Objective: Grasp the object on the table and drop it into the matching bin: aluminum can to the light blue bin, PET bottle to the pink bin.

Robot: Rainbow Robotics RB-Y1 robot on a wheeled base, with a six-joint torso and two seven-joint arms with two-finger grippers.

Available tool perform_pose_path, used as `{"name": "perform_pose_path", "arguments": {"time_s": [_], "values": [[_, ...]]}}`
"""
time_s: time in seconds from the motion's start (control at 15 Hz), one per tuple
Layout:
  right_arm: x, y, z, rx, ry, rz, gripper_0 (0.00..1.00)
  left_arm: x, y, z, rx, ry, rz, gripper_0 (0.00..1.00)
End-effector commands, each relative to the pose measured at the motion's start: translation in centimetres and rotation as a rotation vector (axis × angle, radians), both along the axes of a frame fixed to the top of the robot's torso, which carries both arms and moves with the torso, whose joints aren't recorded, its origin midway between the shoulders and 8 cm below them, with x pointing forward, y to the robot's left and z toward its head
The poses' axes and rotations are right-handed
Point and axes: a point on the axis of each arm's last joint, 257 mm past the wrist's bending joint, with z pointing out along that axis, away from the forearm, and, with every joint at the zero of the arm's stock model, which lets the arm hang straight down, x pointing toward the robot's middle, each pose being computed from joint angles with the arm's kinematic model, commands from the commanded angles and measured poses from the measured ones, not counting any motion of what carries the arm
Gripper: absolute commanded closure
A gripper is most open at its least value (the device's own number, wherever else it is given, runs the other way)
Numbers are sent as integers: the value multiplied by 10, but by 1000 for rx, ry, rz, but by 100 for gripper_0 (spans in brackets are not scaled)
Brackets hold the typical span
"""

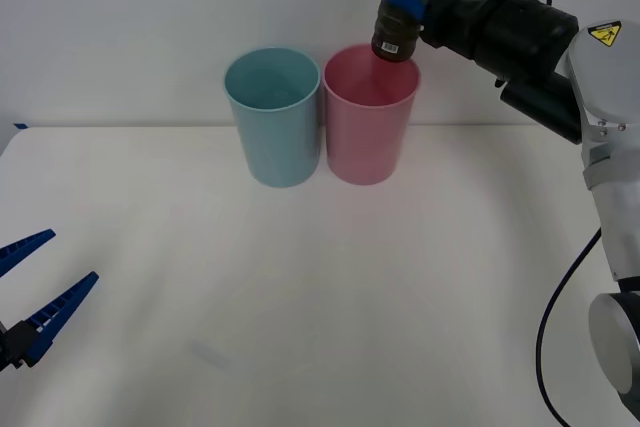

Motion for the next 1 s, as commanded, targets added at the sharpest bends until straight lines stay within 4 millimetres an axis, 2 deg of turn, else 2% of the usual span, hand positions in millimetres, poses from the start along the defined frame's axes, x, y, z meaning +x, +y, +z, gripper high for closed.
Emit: {"name": "perform_pose_path", "arguments": {"time_s": [0.07,0.2,0.6,0.67,0.73,0.8,1.0], "values": [[15,11,-7,-17,42,7,100,0,0,0,0,0,0,0],[20,17,-12,-23,64,12,100,0,0,0,0,0,0,0],[17,27,-19,-34,76,33,99,0,0,0,0,0,0,0],[17,28,-20,-35,77,33,91,0,0,0,0,0,0,0],[17,28,-20,-35,79,35,49,0,0,0,0,0,0,0],[17,28,-20,-33,81,35,0,0,0,0,0,0,0,0],[16,28,-21,-34,82,36,0,0,0,0,0,0,0,0]]}}
